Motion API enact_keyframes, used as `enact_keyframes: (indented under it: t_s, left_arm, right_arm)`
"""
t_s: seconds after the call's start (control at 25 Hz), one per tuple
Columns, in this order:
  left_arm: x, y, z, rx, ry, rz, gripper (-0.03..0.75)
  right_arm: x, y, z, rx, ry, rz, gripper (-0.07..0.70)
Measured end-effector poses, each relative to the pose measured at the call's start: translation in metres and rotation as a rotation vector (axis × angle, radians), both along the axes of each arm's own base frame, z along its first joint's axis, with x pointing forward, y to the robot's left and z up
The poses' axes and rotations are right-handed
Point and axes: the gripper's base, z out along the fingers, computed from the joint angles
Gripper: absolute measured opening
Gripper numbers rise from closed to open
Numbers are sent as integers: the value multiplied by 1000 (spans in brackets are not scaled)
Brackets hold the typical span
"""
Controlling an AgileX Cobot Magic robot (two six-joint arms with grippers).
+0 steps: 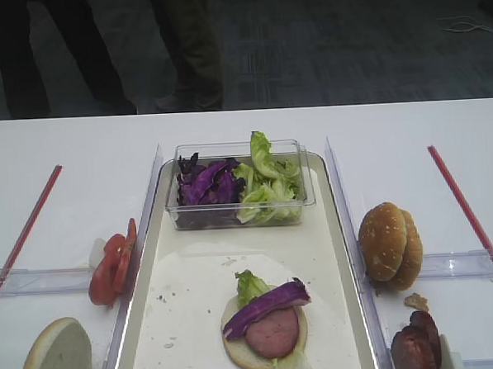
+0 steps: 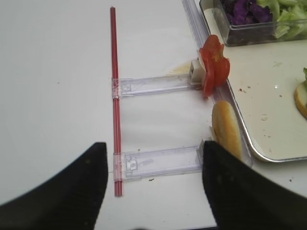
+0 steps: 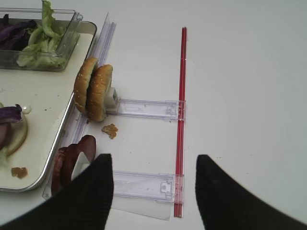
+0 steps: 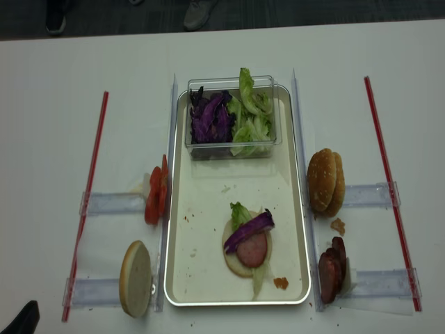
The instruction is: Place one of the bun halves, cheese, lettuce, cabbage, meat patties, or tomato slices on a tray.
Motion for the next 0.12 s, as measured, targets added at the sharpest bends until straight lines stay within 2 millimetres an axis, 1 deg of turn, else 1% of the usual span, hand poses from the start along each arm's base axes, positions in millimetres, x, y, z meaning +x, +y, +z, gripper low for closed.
enact_keyframes:
  t_s: [0.12]
  left_arm:
    - [0,0,0,0,0,0,410]
  right_arm:
    - [0,0,0,-1,0,1,434]
